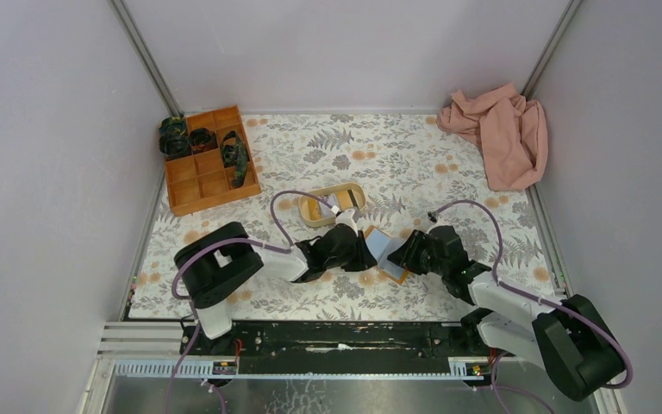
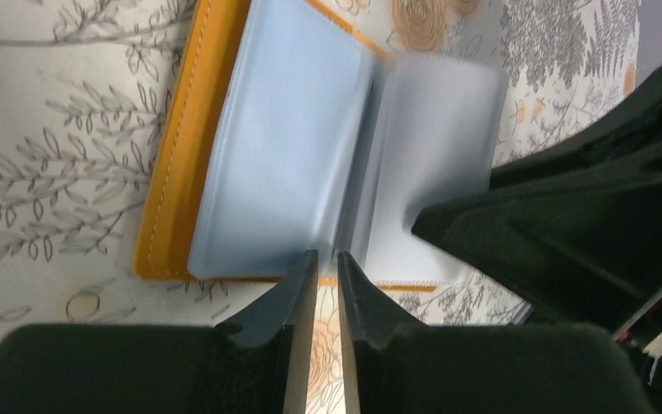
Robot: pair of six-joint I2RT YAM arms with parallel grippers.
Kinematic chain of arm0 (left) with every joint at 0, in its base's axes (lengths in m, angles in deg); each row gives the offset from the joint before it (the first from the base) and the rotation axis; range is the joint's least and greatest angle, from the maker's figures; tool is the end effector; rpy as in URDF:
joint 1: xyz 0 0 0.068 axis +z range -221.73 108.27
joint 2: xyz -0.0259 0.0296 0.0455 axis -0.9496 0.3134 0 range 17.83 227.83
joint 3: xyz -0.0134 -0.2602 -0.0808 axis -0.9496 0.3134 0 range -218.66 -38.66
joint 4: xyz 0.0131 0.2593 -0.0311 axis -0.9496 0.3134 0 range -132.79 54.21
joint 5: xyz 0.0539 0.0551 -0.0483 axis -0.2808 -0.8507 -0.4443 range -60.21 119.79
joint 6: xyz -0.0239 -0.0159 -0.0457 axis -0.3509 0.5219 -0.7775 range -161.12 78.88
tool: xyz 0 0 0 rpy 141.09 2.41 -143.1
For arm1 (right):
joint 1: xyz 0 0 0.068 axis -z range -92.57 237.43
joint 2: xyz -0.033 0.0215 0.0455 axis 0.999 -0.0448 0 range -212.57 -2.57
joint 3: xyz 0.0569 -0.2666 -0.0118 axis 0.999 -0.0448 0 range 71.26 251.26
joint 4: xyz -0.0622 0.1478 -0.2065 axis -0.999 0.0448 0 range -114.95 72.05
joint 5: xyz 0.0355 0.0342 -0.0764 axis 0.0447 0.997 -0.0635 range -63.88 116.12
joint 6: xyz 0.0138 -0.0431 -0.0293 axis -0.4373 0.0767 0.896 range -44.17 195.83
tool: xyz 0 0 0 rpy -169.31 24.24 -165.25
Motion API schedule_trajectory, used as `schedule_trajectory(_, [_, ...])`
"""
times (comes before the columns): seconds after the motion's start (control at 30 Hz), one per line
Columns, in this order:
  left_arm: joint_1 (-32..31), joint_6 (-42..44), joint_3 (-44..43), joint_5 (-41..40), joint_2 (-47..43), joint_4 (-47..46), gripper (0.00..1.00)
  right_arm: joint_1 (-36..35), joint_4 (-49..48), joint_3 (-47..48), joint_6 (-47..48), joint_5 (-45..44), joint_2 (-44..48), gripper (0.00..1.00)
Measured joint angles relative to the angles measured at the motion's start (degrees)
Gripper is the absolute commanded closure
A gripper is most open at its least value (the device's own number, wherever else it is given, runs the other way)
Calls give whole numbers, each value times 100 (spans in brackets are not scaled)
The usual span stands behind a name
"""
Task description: Take the credit cards out of the card holder
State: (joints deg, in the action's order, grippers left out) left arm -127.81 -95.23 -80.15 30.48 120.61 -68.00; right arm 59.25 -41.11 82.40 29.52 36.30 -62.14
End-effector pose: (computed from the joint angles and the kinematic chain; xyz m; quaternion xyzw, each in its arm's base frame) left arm 0.1879 -0.2801 0.1202 0.0180 0.8911 -0.3748 0.2550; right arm 0.1609 0.0933 0.1395 0.0951 0.8682 0.3528 0.3358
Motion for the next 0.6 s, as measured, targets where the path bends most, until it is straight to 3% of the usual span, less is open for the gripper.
schedule_trajectory(0.37, [-216,-83,468,-588,-953,1202,77,0,-155,400,17,7,-293,65])
schedule_trajectory(0.6, [-258,-87,496,-787,-1067,1410,77,-59,-380,527,15,48,-702,65])
